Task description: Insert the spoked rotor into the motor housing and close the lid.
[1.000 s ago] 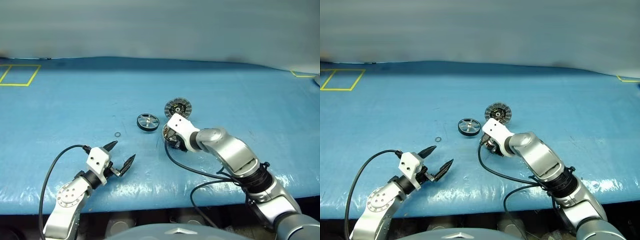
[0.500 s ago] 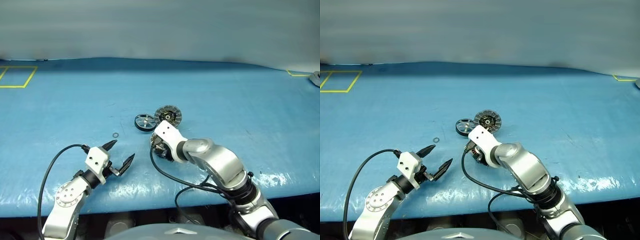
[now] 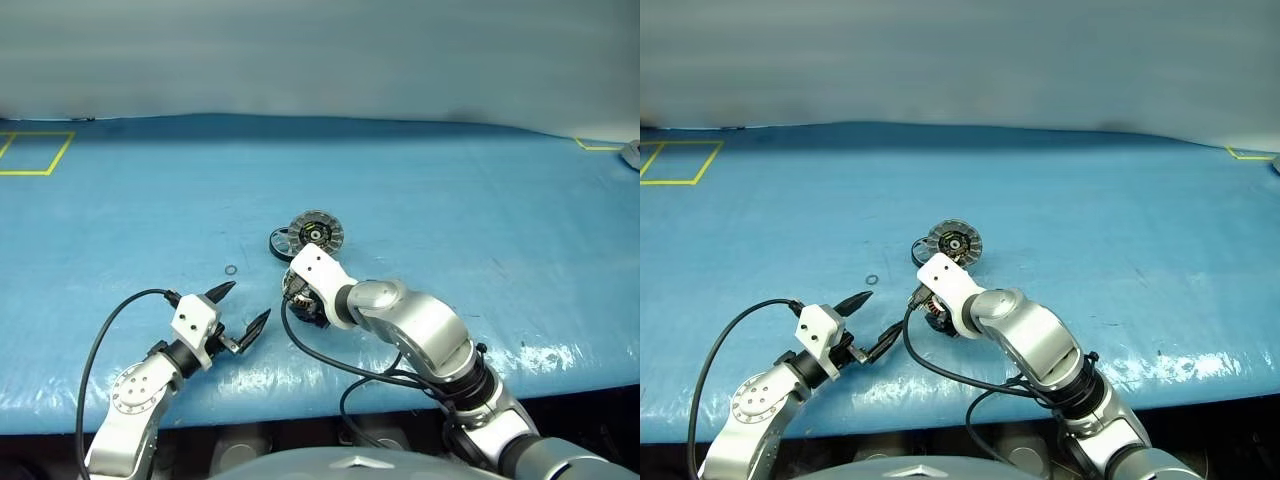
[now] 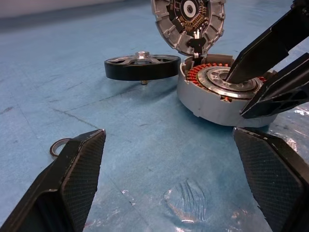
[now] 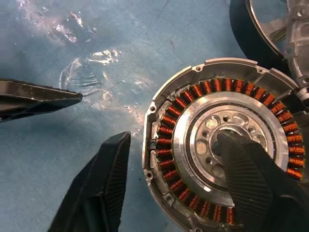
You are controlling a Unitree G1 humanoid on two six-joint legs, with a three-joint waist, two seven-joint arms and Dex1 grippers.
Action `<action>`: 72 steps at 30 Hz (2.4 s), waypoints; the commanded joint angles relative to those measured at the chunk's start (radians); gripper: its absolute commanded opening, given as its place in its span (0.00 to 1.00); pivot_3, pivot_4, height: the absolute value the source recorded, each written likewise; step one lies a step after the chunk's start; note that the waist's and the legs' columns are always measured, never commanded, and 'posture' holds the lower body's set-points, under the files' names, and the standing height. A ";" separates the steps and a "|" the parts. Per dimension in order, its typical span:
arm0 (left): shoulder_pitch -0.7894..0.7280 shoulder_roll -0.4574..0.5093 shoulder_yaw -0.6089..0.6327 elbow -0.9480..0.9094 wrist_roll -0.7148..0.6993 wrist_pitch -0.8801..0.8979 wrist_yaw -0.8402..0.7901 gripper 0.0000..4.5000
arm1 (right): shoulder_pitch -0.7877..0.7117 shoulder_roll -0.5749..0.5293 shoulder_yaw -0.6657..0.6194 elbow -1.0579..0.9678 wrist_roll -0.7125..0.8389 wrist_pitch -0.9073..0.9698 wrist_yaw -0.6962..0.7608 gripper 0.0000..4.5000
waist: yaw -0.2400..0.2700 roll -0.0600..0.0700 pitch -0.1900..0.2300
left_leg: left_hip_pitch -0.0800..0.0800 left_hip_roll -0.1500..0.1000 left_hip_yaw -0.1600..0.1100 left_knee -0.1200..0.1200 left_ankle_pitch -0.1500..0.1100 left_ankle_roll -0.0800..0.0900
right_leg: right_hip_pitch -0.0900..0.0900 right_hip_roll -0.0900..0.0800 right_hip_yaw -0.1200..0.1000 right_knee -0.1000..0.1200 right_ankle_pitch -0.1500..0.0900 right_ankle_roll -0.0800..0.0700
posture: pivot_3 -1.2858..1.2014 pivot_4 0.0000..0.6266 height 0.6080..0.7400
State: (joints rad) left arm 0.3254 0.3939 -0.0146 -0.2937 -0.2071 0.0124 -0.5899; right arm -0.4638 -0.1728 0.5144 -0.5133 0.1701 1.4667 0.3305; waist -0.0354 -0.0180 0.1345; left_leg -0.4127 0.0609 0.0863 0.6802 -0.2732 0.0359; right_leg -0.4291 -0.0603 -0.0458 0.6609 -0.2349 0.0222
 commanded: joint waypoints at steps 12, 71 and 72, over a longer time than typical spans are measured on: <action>-0.040 0.001 -0.009 -0.004 -0.022 0.002 -0.022 1.00 | -0.133 0.008 -0.162 -0.240 0.142 0.148 0.008 0.93 | 0.005 0.004 0.004 | -0.004 -0.001 0.000 -0.001 0.000 0.000 | 0.000 0.002 -0.001 -0.001 0.002 0.004 | 0.52 0.24 1.00; -0.330 0.107 0.027 0.335 0.070 0.138 -0.030 0.14 | 0.720 -0.049 -0.274 0.241 -0.078 -1.533 0.102 0.93 | 0.023 0.006 0.007 | 0.013 0.000 0.001 0.001 0.000 0.000 | 0.016 0.000 0.004 0.000 -0.002 0.005 | 0.52 0.24 1.00; -0.322 0.117 0.032 0.291 0.065 0.143 -0.033 0.14 | 0.721 -0.051 -0.272 0.240 -0.078 -1.538 0.105 0.93 | 0.023 0.006 0.007 | 0.013 0.000 0.001 0.001 0.000 0.000 | 0.015 0.000 0.004 0.000 -0.002 0.004 | 0.52 0.24 1.00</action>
State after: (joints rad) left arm -0.0156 0.4919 0.0107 0.0532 -0.1386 0.1317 -0.6105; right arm 0.2588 -0.2235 0.2462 -0.2422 0.0848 -0.0554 0.4313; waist -0.0125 -0.0124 0.1412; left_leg -0.3996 0.0609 0.0876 0.6804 -0.2739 0.0354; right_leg -0.4138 -0.0605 -0.0421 0.6610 -0.2362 0.0255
